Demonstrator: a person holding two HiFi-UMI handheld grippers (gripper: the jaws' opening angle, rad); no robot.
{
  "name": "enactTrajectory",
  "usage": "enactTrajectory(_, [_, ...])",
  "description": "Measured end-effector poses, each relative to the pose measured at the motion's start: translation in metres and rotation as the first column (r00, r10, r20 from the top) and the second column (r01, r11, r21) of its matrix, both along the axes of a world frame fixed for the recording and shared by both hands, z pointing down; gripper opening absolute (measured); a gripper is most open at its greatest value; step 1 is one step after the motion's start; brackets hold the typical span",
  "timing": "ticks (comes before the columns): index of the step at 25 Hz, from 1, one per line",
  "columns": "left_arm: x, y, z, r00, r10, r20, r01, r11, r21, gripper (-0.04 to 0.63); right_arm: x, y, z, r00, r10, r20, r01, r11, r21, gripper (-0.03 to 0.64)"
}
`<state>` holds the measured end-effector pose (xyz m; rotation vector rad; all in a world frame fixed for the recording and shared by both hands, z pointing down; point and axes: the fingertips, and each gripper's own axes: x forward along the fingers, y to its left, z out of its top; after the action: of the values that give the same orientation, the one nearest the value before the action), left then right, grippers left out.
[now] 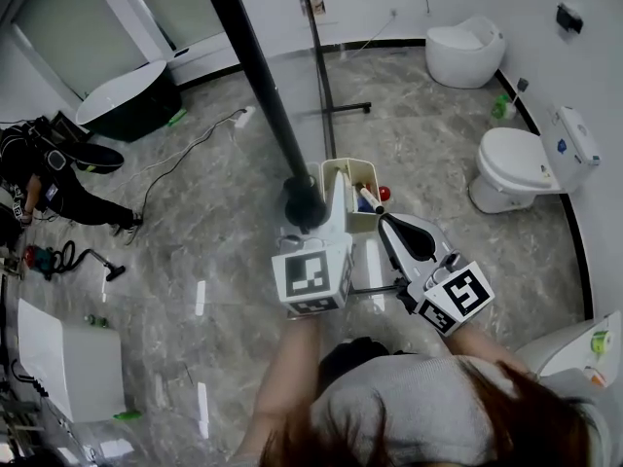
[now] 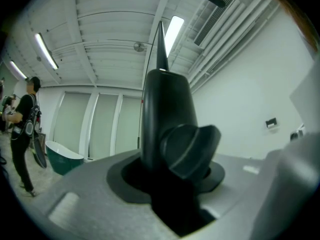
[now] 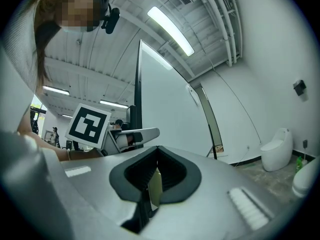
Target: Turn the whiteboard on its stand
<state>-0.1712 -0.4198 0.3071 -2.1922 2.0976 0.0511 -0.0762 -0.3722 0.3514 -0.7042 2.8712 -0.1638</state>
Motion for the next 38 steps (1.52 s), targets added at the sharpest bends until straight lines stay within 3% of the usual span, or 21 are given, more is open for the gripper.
enactTrajectory(12, [0.050, 0.058, -0.004, 1.000, 0.023, -0.001, -0.023, 0.999, 0.022, 0.186, 0.038, 0.053, 0.015, 1.000, 0.031, 0.002, -0.031, 0.999, -0.031, 0.003])
enactTrajectory(22, [0.088, 0.125, -0.005, 0.997, 0.063, -0.035, -0.062, 0.998, 0.024, 0.201, 0.066, 0.133, 0.008, 0.998, 0.061, 0.014, -0.060, 0.997, -0.044, 0.003])
enactTrajectory(38, [0.131, 0.211, -0.004, 0.997, 0.067, -0.030, -0.067, 0.998, 0.023, 0.207, 0.134, 0.241, 0.011, 0.988, 0.149, 0.035, -0.147, 0.987, -0.058, 0.003])
